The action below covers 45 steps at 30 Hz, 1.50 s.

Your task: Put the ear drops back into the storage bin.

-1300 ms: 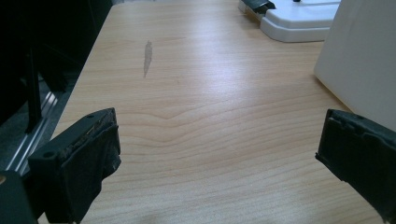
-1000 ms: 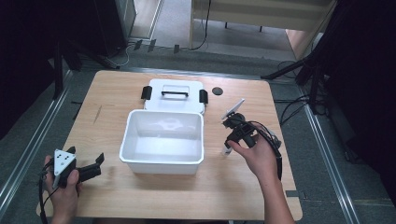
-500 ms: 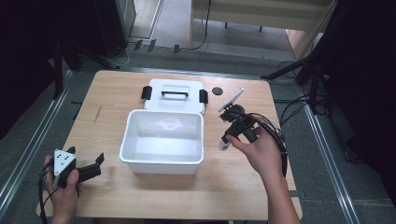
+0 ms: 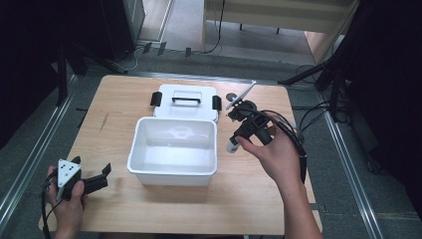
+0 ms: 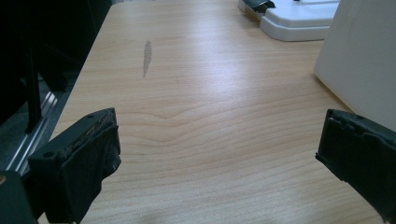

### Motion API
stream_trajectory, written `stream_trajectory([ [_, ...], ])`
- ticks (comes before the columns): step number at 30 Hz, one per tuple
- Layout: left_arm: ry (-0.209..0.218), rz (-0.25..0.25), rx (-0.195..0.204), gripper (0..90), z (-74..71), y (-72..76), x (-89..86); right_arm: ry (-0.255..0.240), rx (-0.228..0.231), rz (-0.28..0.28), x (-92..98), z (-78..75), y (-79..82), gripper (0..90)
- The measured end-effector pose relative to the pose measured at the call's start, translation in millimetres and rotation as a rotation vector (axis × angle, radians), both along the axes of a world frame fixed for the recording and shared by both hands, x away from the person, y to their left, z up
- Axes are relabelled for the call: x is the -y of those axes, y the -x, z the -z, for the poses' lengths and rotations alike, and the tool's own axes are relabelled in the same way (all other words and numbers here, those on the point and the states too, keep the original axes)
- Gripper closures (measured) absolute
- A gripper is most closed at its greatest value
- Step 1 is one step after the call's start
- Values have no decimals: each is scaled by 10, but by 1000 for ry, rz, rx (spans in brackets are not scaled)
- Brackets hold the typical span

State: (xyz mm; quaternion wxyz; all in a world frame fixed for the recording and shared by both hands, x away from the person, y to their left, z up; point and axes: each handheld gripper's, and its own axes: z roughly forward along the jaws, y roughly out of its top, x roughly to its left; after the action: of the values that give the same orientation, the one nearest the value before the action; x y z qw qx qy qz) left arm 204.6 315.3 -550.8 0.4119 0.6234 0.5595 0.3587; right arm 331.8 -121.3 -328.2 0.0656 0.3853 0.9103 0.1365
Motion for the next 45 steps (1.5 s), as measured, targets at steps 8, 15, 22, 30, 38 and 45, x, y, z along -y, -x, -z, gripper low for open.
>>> stream_trajectory([
  [8,2,1,-3,0,-1,0,-2,-23,12,-48,-165,-145,71,716],
  [15,1,2,-2,0,-1,-1,-4,-40,7,-83,-309,-167,111,716],
  [22,1,2,-3,0,-1,-1,-4,-34,3,-107,-397,-124,113,717],
  [30,2,2,-6,0,-2,0,-2,-25,-22,-131,-474,-22,120,716],
  [38,3,3,-7,0,-2,-1,-2,-22,-37,-149,-527,71,121,717],
  [45,2,4,-4,0,-1,-2,-4,-3,-47,-160,-562,193,112,717],
])
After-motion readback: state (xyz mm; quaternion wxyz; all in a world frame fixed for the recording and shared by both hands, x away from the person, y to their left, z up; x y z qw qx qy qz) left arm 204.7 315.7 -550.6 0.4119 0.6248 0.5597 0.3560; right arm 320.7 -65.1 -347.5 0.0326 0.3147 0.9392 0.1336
